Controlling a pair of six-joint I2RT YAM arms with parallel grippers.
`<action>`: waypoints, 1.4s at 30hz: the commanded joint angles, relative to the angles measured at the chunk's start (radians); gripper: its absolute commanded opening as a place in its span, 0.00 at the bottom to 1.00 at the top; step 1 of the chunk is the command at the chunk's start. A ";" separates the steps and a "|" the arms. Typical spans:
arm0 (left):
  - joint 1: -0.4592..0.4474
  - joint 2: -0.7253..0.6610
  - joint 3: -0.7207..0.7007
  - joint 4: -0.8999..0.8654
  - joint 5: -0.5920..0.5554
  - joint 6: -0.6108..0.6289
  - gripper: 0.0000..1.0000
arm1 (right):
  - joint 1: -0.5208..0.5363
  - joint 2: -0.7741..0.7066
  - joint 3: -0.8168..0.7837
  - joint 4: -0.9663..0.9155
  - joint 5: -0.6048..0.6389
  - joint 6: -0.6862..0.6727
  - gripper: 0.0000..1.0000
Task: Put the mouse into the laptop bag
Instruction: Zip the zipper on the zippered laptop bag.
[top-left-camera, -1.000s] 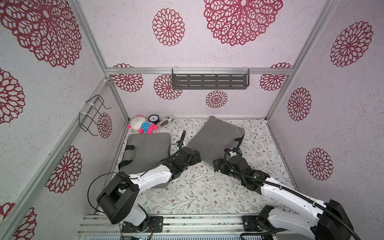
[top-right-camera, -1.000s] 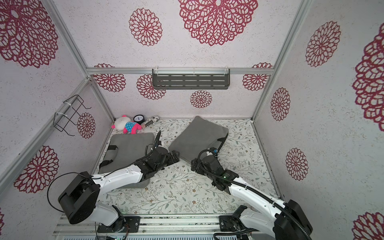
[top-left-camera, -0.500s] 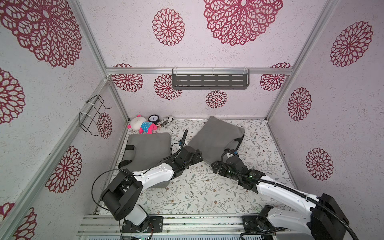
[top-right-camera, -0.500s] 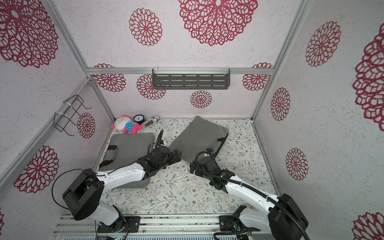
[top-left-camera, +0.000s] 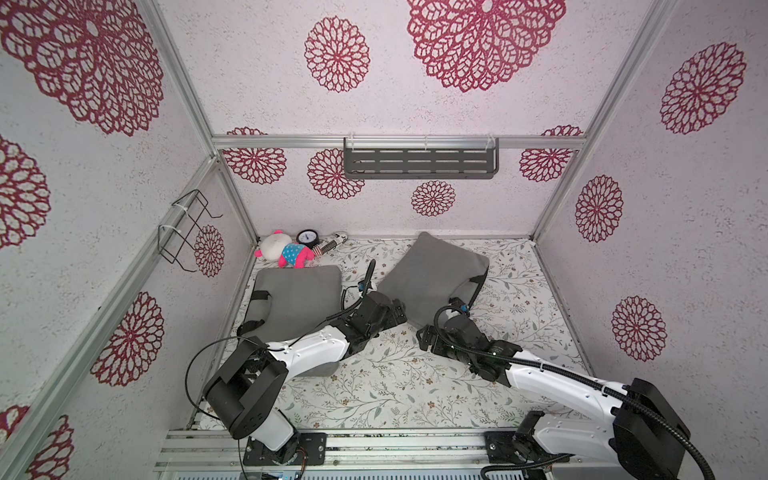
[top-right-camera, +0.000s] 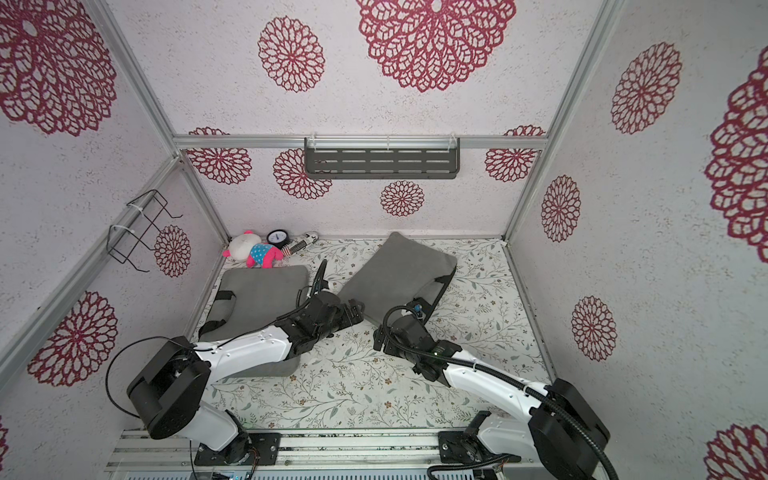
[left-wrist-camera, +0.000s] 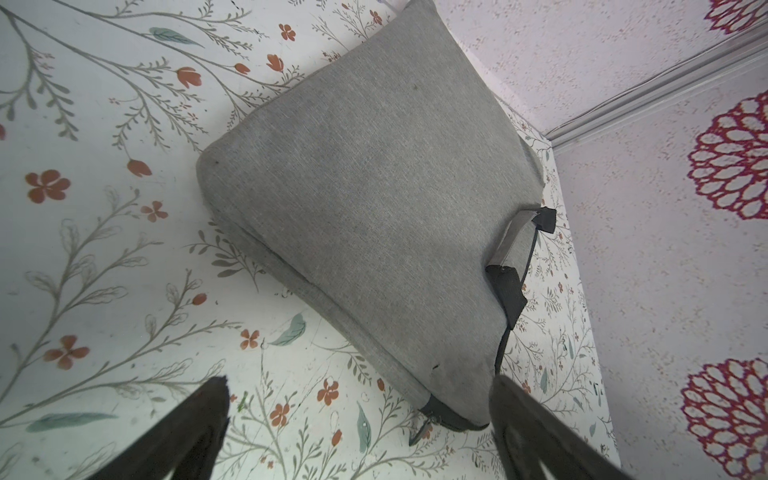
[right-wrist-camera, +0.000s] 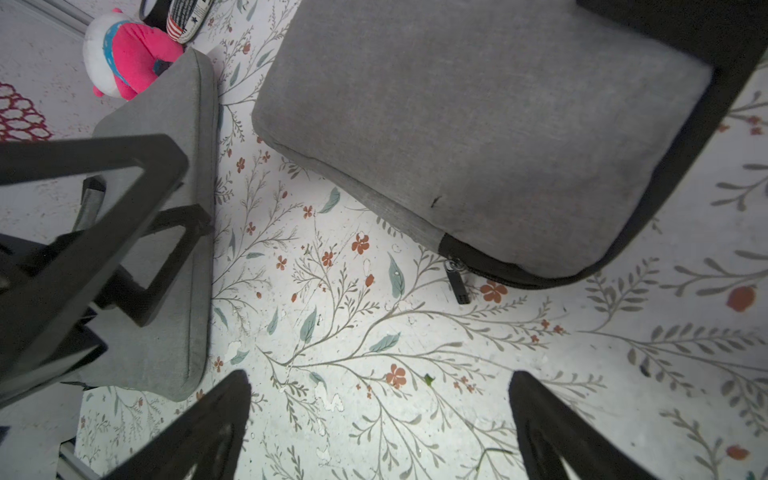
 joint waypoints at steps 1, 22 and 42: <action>0.008 0.021 -0.005 0.037 -0.012 -0.005 1.00 | 0.005 -0.003 -0.015 0.019 0.074 0.016 0.97; 0.028 0.057 -0.032 0.158 0.040 -0.010 1.00 | 0.056 0.522 0.243 -0.125 0.383 0.080 0.72; 0.051 0.079 -0.053 0.206 0.075 -0.028 0.99 | 0.080 0.579 0.268 -0.147 0.361 0.119 0.18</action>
